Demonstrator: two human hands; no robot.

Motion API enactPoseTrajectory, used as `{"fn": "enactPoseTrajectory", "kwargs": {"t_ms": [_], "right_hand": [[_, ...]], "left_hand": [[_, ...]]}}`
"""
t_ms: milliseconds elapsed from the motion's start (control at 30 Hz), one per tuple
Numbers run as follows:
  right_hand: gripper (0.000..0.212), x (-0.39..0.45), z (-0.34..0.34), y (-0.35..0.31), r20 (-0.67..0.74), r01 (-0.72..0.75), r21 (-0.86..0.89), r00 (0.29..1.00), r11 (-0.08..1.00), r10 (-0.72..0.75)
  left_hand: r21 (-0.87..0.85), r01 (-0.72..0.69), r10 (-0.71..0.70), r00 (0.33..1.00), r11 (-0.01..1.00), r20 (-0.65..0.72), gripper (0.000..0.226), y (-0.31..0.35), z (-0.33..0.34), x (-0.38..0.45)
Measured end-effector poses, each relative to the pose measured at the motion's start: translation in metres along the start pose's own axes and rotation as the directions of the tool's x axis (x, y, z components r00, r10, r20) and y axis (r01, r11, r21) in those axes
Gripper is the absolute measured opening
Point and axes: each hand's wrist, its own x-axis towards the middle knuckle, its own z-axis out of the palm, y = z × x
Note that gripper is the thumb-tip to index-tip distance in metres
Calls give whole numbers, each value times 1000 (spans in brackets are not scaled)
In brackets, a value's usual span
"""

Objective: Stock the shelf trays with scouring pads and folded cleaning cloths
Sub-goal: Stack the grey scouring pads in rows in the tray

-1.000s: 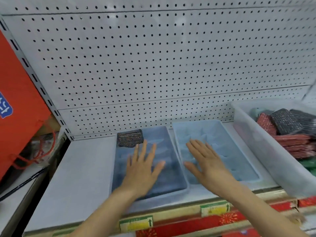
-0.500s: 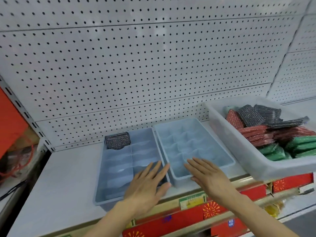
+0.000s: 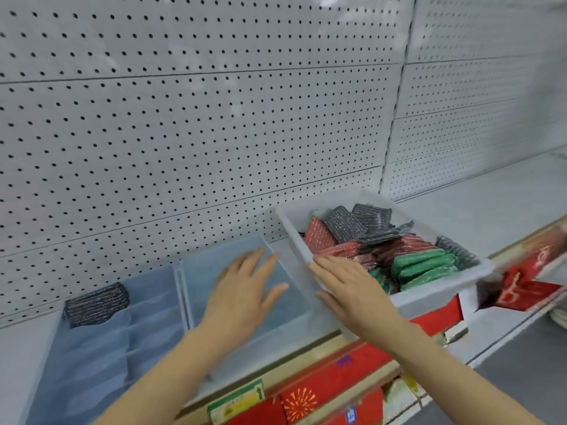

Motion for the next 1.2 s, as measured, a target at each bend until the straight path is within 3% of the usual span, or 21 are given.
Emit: {"fn": "enactPoseTrajectory", "kwargs": {"t_ms": [100, 233, 300, 400, 500, 600, 767, 967, 1200], "right_hand": [[46, -11, -24, 55, -26, -102, -42, 995, 994, 101], [40, -15, -54, 109, -115, -191, -88, 977, 978, 181], [38, -16, -62, 130, -141, -216, -68, 969, 974, 205], [41, -7, -66, 153, -154, -245, -55, 960, 968, 234], [36, 19, -64, 167, -77, -259, -37, 964, 965, 256], [44, 61, -41, 174, 206, -227, -78, 949, 971, 239], [70, 120, 14, 176, 598, -202, -46, 779, 978, 189], [82, 128, 62, 189, 657, -95, -104, 741, 990, 140], [26, 151, 39, 208, 536, -250, 60, 825, 966, 180]], "left_hand": [[-73, -123, 123, 992, 990, 0, 51, 57, 18, 73], [-140, -235, 255, 956, 962, 147, 61, 128, 47, 149], [-135, -211, 236, 950, 968, 206, 54, 151, 60, 166], [-230, -17, 44, 993, 973, 110, 28, 156, 61, 180], [-306, 126, -146, 988, 944, -41, 32, 131, 41, 190], [-299, 170, -214, 969, 939, -123, 42, 92, 16, 195], [-259, 241, -279, 953, 935, -122, 47, 41, -7, 176], [-339, 238, -277, 958, 910, -70, 48, -10, -10, 141], [-372, 376, -427, 902, 849, -63, 48, -76, -62, 92]]}}
